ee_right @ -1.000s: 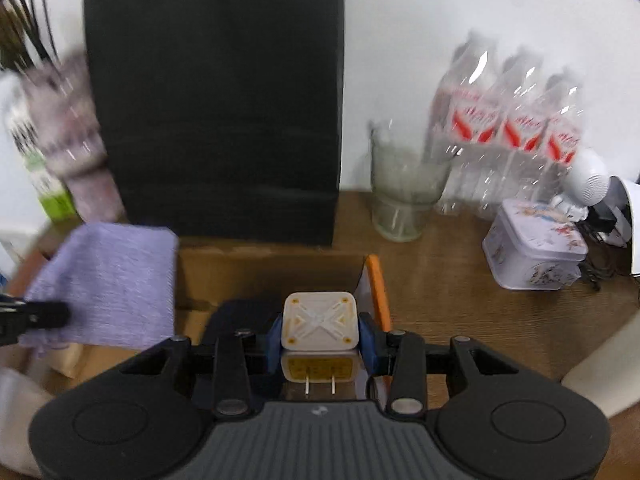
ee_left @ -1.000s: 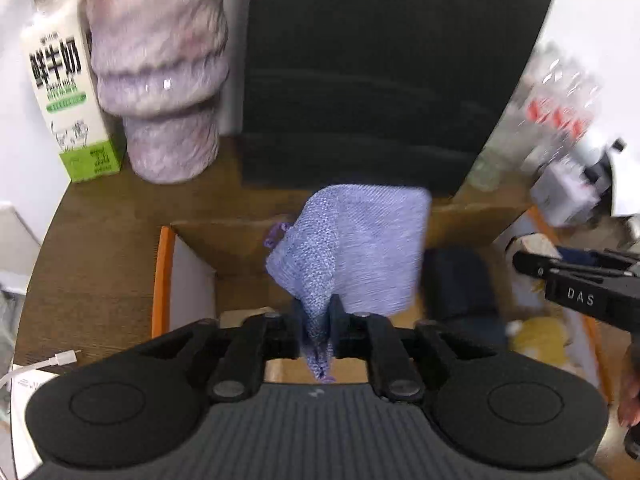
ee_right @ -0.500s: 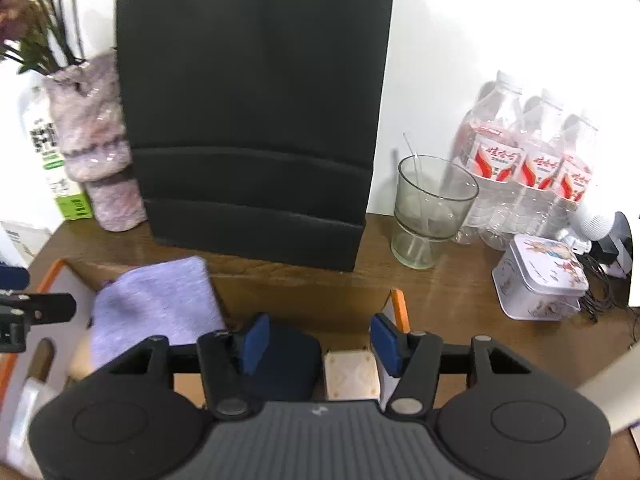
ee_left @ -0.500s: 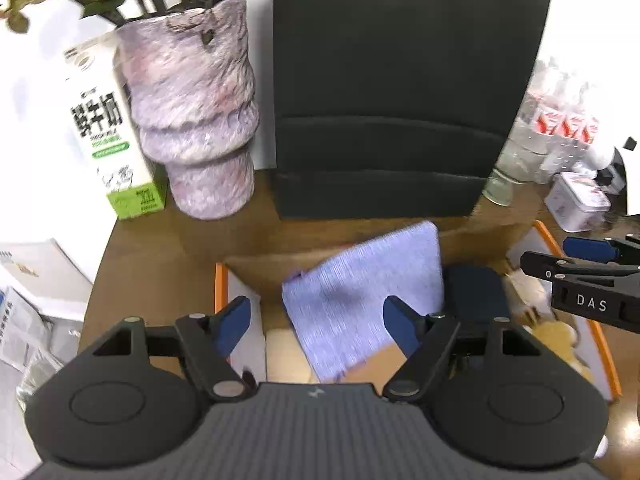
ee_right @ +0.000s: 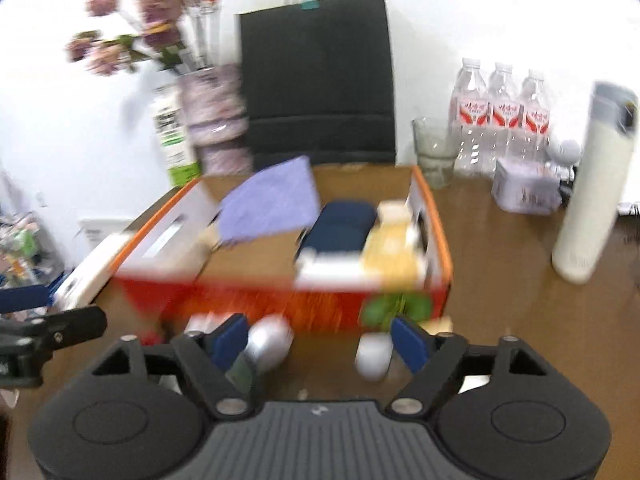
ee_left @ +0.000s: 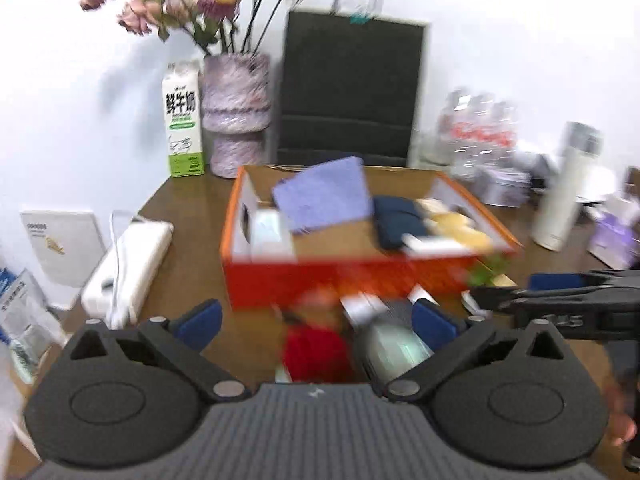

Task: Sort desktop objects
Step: 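Carry the lavender pouch into the box with left gripper while right carries the plug, then grasp the red rose with the left gripper while the right gripper grasps the black cable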

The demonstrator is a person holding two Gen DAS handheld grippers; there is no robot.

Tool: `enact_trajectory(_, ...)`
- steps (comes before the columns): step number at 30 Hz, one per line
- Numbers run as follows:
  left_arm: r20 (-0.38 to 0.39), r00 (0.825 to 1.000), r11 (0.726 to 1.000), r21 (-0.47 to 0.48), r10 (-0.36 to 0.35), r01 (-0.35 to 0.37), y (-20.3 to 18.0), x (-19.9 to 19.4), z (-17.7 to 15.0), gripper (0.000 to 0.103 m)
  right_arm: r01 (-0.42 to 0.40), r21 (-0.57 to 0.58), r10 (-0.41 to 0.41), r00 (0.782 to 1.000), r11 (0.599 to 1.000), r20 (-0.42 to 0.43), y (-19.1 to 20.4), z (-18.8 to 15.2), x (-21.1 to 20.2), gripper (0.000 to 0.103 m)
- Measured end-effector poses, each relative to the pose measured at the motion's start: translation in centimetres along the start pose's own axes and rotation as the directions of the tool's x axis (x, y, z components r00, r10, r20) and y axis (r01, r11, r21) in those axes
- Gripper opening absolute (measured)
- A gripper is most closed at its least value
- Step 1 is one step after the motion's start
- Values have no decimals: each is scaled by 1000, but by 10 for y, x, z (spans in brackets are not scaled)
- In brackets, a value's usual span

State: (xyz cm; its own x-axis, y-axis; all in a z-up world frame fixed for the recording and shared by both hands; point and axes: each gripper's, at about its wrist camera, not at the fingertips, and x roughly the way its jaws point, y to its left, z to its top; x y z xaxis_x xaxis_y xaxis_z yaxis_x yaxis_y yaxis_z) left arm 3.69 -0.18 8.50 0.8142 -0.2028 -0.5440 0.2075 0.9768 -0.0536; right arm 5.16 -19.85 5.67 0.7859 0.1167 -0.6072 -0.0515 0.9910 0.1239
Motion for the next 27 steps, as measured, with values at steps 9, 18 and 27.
enact_trajectory(9, -11, 998, 993, 107, 55, -54, -15, -30, -107, 103, -38, -22, 38, 999, 999, -13, 7, -117, -53, 89)
enact_trajectory(18, -116, 992, 998, 49, 53, -47, -7, -19, -114, 103, -1, -3, 1, 999, 1000, 35, 3, -136, -64, 90)
enact_trajectory(27, -8, 1000, 998, 63, 15, -14, -3, -15, -93, 103, -16, 3, 16, 1000, 1000, 8, 6, -129, -55, 86)
